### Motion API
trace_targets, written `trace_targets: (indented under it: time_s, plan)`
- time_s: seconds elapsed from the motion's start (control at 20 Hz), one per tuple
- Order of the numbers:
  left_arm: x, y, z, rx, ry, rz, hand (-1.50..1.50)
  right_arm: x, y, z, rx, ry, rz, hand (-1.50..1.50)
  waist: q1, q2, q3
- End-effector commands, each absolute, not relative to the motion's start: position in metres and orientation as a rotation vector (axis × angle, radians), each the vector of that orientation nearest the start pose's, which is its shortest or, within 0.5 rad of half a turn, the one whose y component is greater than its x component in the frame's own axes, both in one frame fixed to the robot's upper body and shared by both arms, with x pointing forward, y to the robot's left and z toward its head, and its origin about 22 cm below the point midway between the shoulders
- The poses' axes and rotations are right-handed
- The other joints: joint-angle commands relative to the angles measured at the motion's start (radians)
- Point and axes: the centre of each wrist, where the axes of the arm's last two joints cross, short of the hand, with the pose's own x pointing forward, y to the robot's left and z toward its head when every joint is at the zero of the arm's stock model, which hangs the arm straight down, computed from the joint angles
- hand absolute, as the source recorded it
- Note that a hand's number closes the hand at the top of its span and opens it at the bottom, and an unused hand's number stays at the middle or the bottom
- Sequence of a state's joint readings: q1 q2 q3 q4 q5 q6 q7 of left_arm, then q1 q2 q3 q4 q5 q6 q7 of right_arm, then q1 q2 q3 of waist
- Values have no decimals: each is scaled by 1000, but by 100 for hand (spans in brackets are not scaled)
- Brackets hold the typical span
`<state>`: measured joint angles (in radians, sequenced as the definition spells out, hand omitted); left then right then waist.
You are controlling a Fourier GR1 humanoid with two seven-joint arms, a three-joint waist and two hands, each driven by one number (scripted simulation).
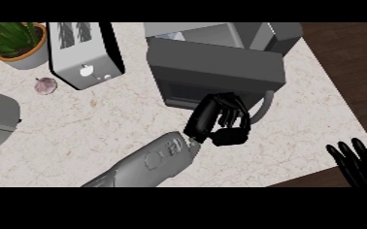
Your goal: Pick up the milk, place it into the microwave and close the microwave
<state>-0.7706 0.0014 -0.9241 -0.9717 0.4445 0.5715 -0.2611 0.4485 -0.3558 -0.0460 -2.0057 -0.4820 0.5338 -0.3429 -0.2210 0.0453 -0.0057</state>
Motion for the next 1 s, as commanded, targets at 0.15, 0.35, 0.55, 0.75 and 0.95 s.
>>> trace_targets:
  time_s: [0.15, 0.35, 0.55, 0.75, 0.95]
  plan:
    - [326, -4, 39, -217, -1786, -467, 150, 139, -317, 69, 502, -1930, 235, -150, -21, 15, 1]
    - [338, 1, 40, -201, -1782, -394, 150, 138, -321, 73, 509, -1919, 253, -150, -33, 20, 2]
    - [352, -1, 55, -223, -1768, -358, 150, 141, -317, 81, 523, -1934, 236, -150, -40, 24, 2]
    - [357, 5, 50, -221, -1762, -320, 150, 139, -321, 90, 518, -1952, 252, -150, -67, 25, 1]
    - [357, 10, 43, -241, -1717, -254, 150, 145, -320, 93, 540, -1969, 243, -150, -65, 40, 2]
